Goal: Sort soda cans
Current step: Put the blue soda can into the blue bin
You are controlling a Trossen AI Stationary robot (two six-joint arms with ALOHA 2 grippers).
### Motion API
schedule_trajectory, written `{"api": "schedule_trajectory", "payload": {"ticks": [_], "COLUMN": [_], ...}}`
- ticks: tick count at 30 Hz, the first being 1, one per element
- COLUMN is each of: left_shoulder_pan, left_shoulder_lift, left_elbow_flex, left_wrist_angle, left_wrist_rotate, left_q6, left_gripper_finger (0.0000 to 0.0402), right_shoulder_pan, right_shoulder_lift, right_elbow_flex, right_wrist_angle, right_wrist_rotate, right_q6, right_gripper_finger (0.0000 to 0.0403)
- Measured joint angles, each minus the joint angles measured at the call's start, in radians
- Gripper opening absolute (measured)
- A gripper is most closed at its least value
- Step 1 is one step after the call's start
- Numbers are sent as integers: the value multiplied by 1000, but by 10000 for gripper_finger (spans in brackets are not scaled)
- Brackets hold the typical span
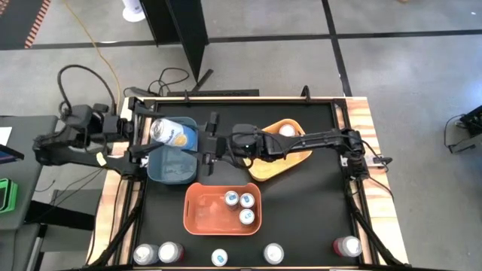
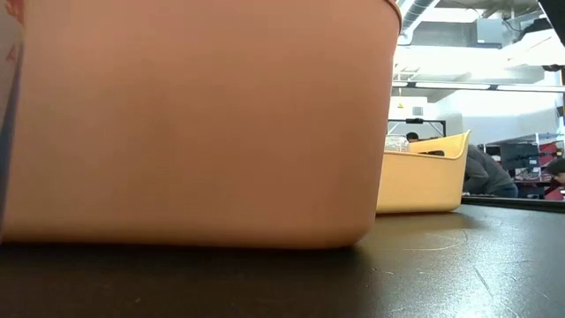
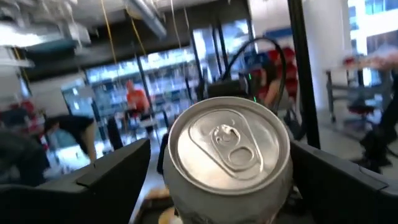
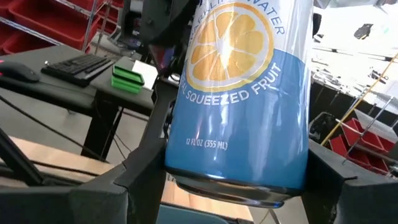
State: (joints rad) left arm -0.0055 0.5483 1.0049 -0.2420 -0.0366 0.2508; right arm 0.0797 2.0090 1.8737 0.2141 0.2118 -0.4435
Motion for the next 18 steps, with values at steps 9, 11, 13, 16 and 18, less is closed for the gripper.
{"api": "schedule_trajectory", "payload": {"ticks": [9,11,13,16,18], "left_shoulder_pan": [0,0,0,0,0], "left_shoulder_lift": [141,173,198,229,245], "left_elbow_flex": [185,219,247,282,308], "left_wrist_angle": [-341,-404,-455,-511,-552], "left_wrist_rotate": [-41,-41,-44,-45,-44], "left_q6": [-13,-21,-28,-28,-28], "left_gripper_finger": [368,368,368,368,368], "right_shoulder_pan": [-6,-6,-6,-6,-6], "right_shoulder_lift": [1,1,1,1,1], "right_elbow_flex": [-2,-2,-2,-2,-2], "right_wrist_angle": [-47,-54,-62,-77,-93], "right_wrist_rotate": [-1,-2,-2,-2,-2], "right_q6": [-2,-2,-2,-2,-2], "right_gripper_finger": [287,287,287,287,287]}}
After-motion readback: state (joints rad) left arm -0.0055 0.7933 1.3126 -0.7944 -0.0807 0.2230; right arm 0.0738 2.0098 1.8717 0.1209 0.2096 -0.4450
